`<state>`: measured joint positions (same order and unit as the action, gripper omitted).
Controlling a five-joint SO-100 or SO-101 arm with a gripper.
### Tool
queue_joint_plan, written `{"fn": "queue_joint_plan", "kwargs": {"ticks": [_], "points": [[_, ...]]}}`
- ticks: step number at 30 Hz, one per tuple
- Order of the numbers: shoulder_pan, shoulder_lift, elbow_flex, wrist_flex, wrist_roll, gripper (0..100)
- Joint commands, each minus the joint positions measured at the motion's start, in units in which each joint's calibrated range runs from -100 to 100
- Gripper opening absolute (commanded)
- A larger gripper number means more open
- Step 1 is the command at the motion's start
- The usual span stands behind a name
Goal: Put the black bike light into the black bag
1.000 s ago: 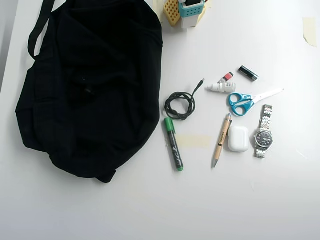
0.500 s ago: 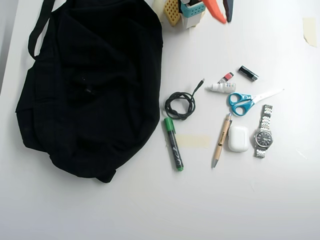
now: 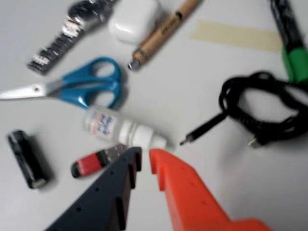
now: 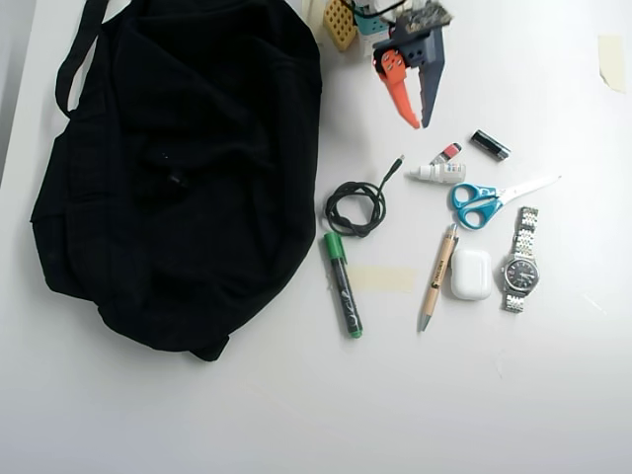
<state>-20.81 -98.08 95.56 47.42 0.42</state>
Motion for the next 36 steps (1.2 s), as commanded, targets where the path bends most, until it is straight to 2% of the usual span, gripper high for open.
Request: {"fn": "queue_joint_plan", "kwargs": {"ticks": [1, 12, 36], "points": [[2.48, -0.92, 3.81, -3.84, -0.15, 2], [6.37, -1.01, 3.81, 10.20, -0.31, 2], [6.00, -1.01, 3.72, 10.63, -0.10, 2]]}}
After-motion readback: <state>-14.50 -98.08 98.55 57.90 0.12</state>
